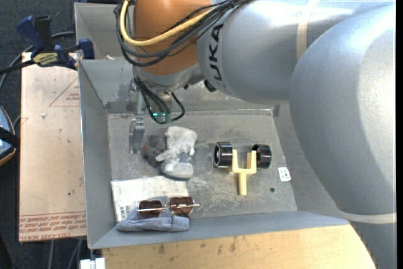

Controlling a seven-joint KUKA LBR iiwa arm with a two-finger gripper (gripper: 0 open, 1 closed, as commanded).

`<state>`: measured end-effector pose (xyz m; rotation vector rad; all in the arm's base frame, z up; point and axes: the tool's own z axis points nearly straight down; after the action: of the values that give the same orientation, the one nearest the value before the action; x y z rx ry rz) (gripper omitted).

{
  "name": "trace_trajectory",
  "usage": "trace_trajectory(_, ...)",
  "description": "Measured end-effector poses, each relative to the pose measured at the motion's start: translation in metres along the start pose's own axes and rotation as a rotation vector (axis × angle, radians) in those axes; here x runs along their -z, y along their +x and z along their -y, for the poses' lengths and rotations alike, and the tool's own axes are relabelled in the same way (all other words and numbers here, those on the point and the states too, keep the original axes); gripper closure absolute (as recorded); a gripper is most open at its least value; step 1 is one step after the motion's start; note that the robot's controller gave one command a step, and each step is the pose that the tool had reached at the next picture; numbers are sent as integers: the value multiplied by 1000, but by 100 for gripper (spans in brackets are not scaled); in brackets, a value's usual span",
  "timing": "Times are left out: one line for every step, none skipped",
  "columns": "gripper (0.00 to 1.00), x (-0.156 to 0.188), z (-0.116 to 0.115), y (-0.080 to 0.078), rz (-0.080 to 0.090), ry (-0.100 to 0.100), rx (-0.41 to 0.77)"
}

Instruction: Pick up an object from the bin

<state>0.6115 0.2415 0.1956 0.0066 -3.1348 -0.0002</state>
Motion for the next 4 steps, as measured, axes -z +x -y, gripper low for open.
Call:
trace_trajectory(0, 5, 1, -2, 8, -1, -3)
trace_trajectory(0, -28, 19, -6, 12, -2, 107)
trace_trajectory(0, -57, 52, -10, 8, 0, 403)
trace_trajectory(0, -67, 81, -10, 9, 1, 542)
